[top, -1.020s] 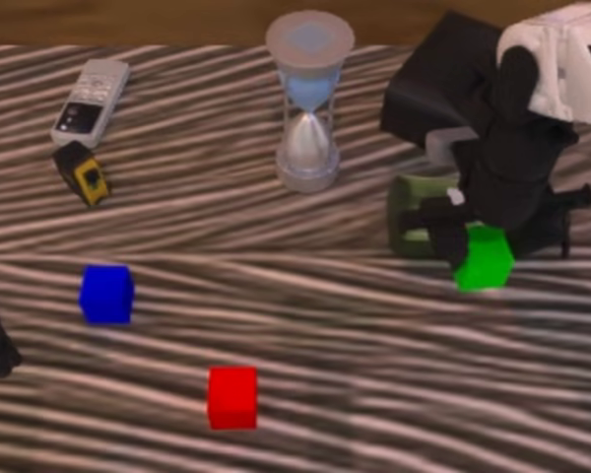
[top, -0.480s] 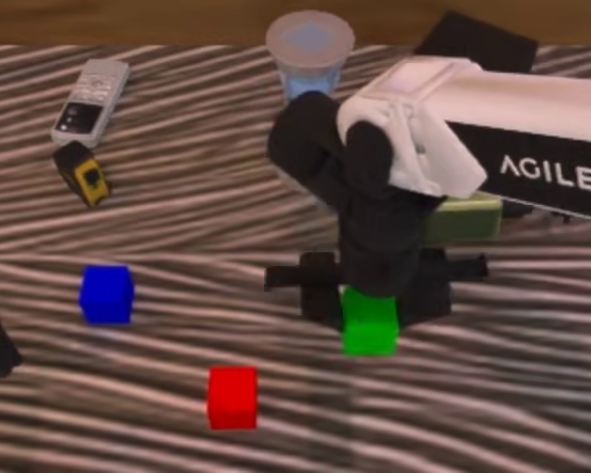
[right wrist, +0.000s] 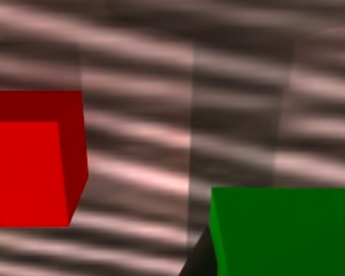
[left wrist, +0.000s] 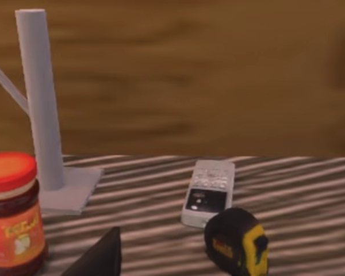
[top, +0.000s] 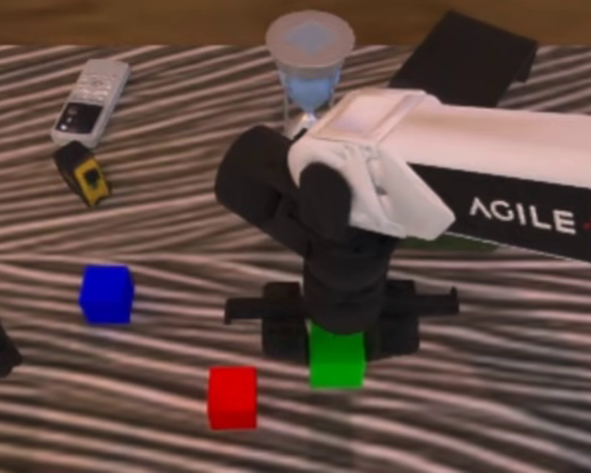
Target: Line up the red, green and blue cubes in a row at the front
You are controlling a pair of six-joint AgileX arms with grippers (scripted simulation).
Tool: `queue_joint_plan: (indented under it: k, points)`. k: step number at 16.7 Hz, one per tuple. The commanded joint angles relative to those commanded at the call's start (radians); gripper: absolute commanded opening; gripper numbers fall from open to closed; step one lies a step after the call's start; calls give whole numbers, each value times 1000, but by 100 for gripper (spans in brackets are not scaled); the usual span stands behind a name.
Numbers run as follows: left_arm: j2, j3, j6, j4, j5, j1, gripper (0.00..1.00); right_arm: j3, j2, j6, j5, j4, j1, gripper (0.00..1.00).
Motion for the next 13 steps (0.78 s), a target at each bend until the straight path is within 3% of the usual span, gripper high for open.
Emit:
queue_joint_plan:
  k: [13]
  points:
    - [0,0,0,0,0,0,100,-158,83,3,3,246,6,0]
